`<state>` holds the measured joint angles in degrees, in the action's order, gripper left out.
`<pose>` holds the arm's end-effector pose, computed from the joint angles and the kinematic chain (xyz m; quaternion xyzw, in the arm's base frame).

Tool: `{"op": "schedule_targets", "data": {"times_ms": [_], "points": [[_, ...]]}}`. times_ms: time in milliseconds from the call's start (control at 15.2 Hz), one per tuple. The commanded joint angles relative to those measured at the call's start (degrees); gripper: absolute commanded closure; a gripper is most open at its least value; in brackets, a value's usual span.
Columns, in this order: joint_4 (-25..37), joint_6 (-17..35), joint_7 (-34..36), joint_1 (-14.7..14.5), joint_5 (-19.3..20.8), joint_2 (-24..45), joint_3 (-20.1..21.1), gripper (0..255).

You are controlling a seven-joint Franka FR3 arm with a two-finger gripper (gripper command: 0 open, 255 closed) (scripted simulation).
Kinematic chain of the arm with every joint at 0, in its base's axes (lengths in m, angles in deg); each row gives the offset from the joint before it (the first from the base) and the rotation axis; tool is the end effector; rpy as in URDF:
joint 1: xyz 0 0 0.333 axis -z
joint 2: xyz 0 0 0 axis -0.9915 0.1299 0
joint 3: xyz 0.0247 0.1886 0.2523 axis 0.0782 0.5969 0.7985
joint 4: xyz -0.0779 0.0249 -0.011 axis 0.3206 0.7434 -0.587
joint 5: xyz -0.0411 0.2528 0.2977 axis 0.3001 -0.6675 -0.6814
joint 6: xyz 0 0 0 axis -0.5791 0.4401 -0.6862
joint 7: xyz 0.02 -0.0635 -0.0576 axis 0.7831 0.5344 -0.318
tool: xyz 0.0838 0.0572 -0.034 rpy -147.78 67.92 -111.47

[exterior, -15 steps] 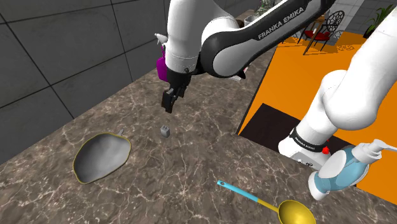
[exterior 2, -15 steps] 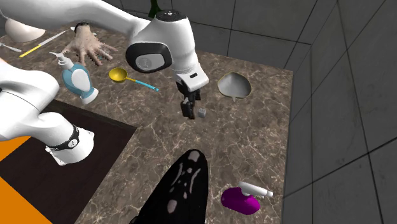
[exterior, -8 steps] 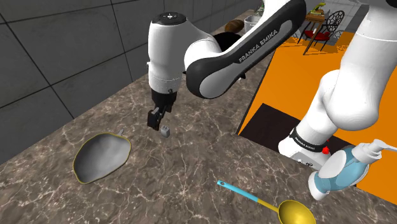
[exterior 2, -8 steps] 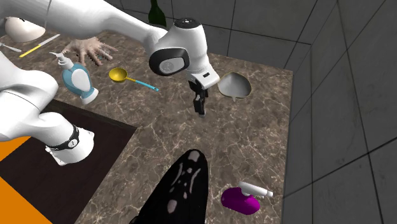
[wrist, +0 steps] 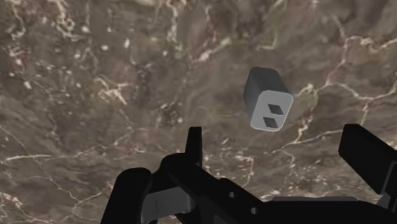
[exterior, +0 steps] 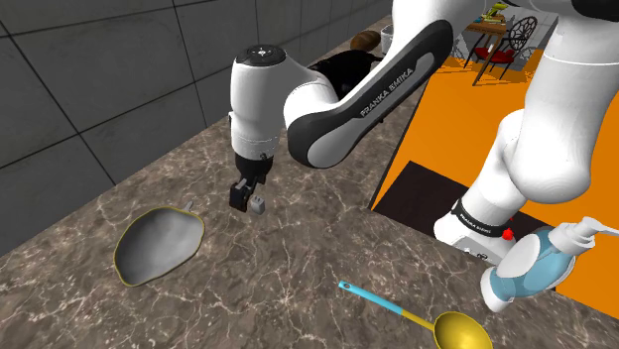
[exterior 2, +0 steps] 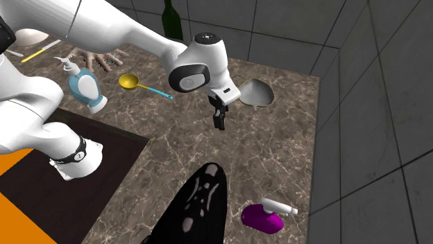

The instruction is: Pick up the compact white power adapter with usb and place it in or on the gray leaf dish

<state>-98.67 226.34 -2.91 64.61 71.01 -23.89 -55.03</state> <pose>0.4476 0.3722 0.3225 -0.9839 -0.1593 -0.0803 0.0092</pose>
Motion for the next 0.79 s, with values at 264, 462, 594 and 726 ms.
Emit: {"op": "schedule_targets", "data": {"times_ms": [264,462,594,726], "points": [[-0.03,0.11,0.07,-0.03,0.08,0.08,-0.02,0],[-0.03,0.11,0.07,-0.03,0.08,0.08,-0.02,255],[-0.04,0.12,0.07,-0.03,0.08,0.07,-0.02,255],[-0.04,0.12,0.08,-0.03,0.08,0.08,-0.02,255]]}}
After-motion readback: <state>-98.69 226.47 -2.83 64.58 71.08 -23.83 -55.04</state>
